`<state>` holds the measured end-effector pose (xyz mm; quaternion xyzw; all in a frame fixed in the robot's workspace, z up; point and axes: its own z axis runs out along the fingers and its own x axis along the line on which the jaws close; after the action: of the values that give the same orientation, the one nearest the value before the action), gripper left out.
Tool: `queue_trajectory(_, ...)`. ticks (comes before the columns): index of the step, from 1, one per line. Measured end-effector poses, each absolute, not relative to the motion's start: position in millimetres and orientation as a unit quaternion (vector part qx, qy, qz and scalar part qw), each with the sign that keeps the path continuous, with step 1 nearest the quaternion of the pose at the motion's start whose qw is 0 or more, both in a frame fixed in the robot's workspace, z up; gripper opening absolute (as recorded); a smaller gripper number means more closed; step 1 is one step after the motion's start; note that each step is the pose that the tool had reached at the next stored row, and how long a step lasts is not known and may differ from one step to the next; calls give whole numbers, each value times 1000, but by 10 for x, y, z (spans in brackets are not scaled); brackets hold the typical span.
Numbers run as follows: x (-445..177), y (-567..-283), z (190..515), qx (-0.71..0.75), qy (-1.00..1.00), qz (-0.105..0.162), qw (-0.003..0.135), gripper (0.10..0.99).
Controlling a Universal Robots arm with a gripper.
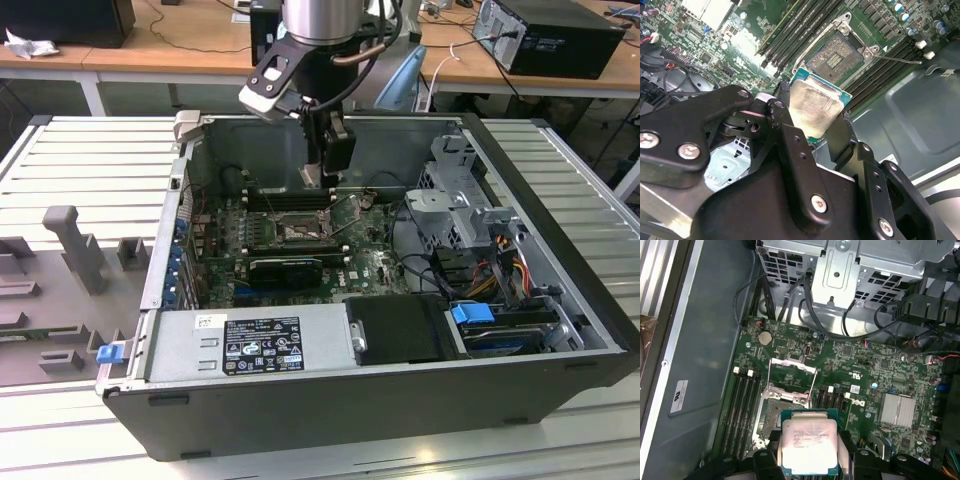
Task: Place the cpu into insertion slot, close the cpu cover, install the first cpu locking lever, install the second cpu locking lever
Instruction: 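Place the cpu into insertion slot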
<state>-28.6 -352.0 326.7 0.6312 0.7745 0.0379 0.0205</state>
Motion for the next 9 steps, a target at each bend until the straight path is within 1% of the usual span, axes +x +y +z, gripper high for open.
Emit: queue_trajectory(9, -286, -3520, 3165, 632, 774, 37, 21, 529)
